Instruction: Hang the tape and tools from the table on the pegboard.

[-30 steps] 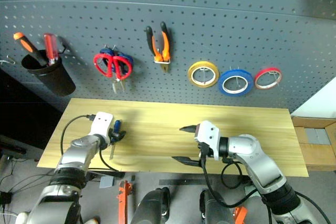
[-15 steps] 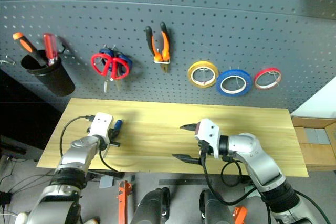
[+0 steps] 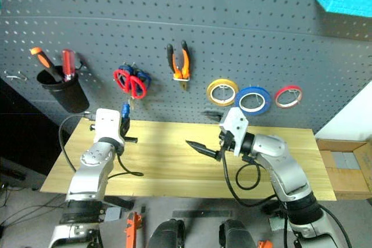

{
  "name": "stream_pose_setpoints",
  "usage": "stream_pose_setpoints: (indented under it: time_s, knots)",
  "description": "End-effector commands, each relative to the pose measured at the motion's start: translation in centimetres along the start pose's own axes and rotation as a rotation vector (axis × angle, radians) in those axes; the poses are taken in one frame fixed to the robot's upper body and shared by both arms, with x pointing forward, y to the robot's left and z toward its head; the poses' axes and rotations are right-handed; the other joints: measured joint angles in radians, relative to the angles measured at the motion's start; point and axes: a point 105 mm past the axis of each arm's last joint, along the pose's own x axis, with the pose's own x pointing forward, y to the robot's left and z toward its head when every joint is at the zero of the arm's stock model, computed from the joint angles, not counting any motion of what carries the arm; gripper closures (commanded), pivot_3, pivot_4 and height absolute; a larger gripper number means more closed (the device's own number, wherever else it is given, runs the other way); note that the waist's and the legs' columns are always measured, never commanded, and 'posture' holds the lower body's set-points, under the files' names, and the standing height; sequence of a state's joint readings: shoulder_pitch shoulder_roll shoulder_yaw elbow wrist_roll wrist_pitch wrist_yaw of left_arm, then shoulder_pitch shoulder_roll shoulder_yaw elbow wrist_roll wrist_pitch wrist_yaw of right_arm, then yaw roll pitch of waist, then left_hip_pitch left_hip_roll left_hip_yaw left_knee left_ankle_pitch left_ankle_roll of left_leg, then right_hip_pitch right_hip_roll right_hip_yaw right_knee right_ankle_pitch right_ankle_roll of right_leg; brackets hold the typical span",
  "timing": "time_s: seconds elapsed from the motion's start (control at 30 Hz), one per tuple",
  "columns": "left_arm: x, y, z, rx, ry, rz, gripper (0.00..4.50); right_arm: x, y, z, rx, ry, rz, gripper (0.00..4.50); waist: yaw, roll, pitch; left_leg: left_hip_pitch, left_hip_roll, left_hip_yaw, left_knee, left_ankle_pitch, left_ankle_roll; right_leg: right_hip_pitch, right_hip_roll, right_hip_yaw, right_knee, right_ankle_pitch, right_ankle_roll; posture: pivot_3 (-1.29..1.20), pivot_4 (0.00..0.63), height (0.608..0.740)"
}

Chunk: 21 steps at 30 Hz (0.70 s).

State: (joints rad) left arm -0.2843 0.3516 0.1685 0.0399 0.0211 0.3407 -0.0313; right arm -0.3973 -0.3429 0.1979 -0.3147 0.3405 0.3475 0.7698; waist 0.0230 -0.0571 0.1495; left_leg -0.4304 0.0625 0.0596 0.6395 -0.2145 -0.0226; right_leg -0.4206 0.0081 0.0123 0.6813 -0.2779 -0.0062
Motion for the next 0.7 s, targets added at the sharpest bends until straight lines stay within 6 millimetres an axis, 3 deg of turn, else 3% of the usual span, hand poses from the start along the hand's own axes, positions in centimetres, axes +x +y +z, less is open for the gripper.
stream_pose_setpoints:
  time_s: [0.03,0.2,0.33,0.7]
  knots:
    - [-0.6,3.1,3.7,0.024,-0.14,0.149,4.01,0.2,-0.3,2.8,-0.012,-0.101,-0.012,0.0,0.002,0.0,-0.017,0.0,0.0,-0.001,0.001,0.0,0.0,0.0,0.001,-0.001,0.0,0.0,0.0,0.14,0.002,0.74]
    - [-0.3,5.2,5.4,0.029,-0.204,0.211,4.01,1.1,-0.6,3.7,0.001,-0.156,-0.018,0.0,0.005,0.0,-0.052,0.001,0.0,-0.001,0.001,0.0,0.0,0.002,0.001,0.0,0.0,0.0,-0.001,0.16,0.0,0.74]
    - [1.4,7.3,8.8,0.033,-0.296,0.238,4.01,2.1,-1.0,5.8,-0.003,-0.24,-0.032,0.0,0.01,-0.002,-0.055,0.004,0.0,0.0,0.004,0.0,0.001,0.006,0.002,-0.002,0.001,0.001,-0.001,0.16,0.0,0.74]
    - [4.7,11.2,16.7,-0.017,-0.499,0.314,4.01,3.1,-2.4,7.2,-0.023,-0.299,-0.08,0.0,0.034,-0.004,-0.068,0.006,0.0,0.0,0.004,0.001,0.002,0.009,0.003,-0.002,0.001,0.002,-0.002,0.14,0.0,0.74]
